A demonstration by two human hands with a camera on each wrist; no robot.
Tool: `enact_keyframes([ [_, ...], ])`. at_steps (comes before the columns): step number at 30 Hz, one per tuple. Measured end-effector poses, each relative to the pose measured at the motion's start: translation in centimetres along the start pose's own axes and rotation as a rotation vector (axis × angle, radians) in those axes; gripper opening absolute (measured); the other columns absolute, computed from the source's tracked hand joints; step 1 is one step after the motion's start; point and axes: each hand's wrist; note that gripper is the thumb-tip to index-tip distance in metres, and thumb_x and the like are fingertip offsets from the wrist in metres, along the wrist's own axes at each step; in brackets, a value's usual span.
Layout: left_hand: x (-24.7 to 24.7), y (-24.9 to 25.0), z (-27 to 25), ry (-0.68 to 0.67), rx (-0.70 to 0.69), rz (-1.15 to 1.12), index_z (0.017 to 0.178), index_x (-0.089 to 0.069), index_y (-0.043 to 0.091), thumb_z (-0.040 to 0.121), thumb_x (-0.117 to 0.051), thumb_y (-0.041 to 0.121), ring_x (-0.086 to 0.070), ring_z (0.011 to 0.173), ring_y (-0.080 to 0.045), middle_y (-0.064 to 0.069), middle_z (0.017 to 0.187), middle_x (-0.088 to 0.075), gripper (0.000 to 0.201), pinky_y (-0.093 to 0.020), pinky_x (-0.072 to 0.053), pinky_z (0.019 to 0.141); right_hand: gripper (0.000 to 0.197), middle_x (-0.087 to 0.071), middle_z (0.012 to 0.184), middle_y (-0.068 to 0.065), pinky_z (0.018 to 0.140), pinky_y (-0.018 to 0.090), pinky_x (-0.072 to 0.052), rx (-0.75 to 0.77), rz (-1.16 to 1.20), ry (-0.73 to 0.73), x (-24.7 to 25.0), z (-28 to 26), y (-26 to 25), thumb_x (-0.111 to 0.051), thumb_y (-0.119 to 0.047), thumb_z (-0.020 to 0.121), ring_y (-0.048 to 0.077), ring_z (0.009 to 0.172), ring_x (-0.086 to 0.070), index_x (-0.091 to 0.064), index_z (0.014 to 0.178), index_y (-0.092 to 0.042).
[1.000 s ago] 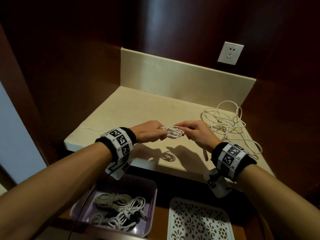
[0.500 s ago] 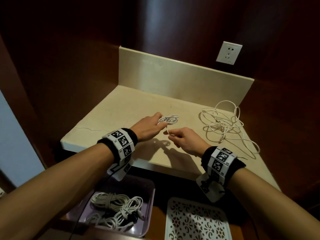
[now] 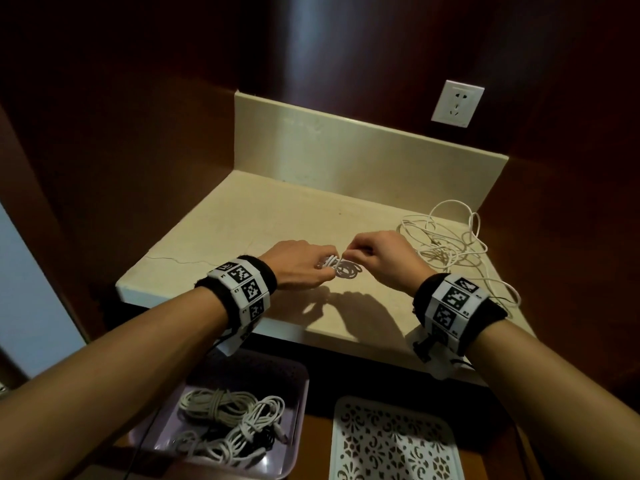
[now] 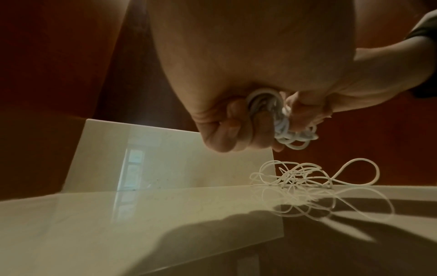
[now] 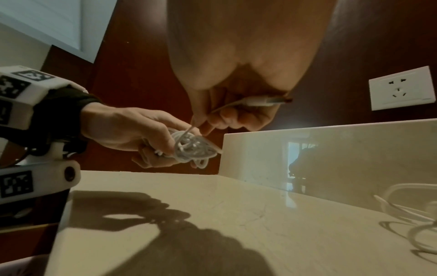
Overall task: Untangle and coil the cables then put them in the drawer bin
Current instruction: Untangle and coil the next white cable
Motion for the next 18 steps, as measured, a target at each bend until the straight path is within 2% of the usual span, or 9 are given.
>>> enact_keyframes([
  [3, -0.1, -0.1, 0.0, 0.000, -0.023, -0.096, 0.101, -0.053, 0.028, 0.094, -0.047, 0.044, -0.055, 0.073, -0.020, 0.001, 0.083, -0.062, 0.019, -0.031, -0.039, 0.061, 0.017, -0.063, 0.071, -0.008, 0.060, 0.026, -0.039, -0.075, 0.151, 0.036, -0.2, 0.2, 0.5, -0.068, -0.037, 0.088, 0.008, 0.067, -0.054, -0.073, 0.088, -0.020],
  [5, -0.2, -0.3, 0.0, 0.009, -0.025, -0.193, 0.104, -0.058, 0.027, 0.096, -0.046, 0.049, -0.057, 0.079, -0.020, 0.000, 0.089, -0.065, 0.026, -0.034, -0.043, 0.070, 0.014, -0.059, 0.062, -0.005, 0.057, 0.025, -0.036, -0.101, 0.267, 0.043, -0.3, 0.2, 0.8, -0.070, -0.036, 0.086, 0.009, 0.059, -0.049, -0.074, 0.085, -0.022],
  [7, -0.2, -0.6, -0.1, 0.040, -0.014, -0.313, 0.098, -0.061, 0.026, 0.097, -0.046, 0.048, -0.057, 0.081, -0.020, -0.001, 0.089, -0.065, 0.026, -0.035, -0.044, 0.073, 0.011, -0.062, 0.064, 0.005, 0.059, 0.027, -0.039, -0.111, 0.390, 0.042, -0.5, 0.2, 1.1, -0.068, -0.030, 0.088, 0.010, 0.057, -0.047, -0.076, 0.085, -0.023],
  [9, 0.0, -0.8, -0.1, 0.082, 0.006, -0.451, 0.091, -0.063, 0.025, 0.096, -0.046, 0.042, -0.058, 0.081, -0.021, -0.002, 0.086, -0.065, 0.024, -0.037, -0.045, 0.075, 0.013, -0.063, 0.065, 0.004, 0.057, 0.021, -0.040, -0.119, 0.491, 0.040, -0.7, 0.2, 1.2, -0.064, -0.024, 0.092, 0.006, 0.055, -0.046, -0.077, 0.090, -0.020],
  [12, 0.5, -0.8, -0.2, 0.136, 0.015, -0.636, 0.074, -0.057, 0.022, 0.096, -0.047, 0.032, -0.045, 0.059, -0.016, 0.003, 0.063, -0.051, 0.026, -0.032, -0.036, 0.060, 0.019, -0.062, 0.067, 0.000, 0.055, 0.018, -0.041, -0.143, 0.576, 0.024, -0.9, 0.1, 1.2, -0.057, -0.015, 0.096, 0.005, 0.056, -0.049, -0.075, 0.093, -0.019],
  [15, 0.8, -0.9, 0.0, 0.167, 0.039, -0.754, 0.072, -0.050, 0.020, 0.100, -0.043, 0.030, -0.037, 0.055, -0.014, 0.001, 0.061, -0.045, 0.031, -0.027, -0.030, 0.053, 0.026, -0.062, 0.069, 0.001, 0.056, 0.022, -0.042, -0.169, 0.632, -0.001, -1.5, -0.1, 1.0, -0.053, -0.010, 0.098, 0.007, 0.056, -0.050, -0.070, 0.080, -0.019],
  [18, 0.7, -1.0, 0.2, 0.209, 0.069, -0.755, 0.076, -0.048, 0.019, 0.102, -0.037, 0.035, -0.038, 0.055, -0.014, 0.000, 0.064, -0.047, 0.032, -0.027, -0.029, 0.052, 0.018, -0.061, 0.070, 0.001, 0.054, 0.020, -0.042, -0.186, 0.641, -0.035, -2.4, -0.1, 0.2, -0.052, -0.011, 0.098, 0.009, 0.057, -0.049, -0.070, 0.102, -0.010],
])
Point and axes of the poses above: each hand's wrist, its own z-axis towards the middle knuckle, its own x-axis out of the back of the hand, y = z × x
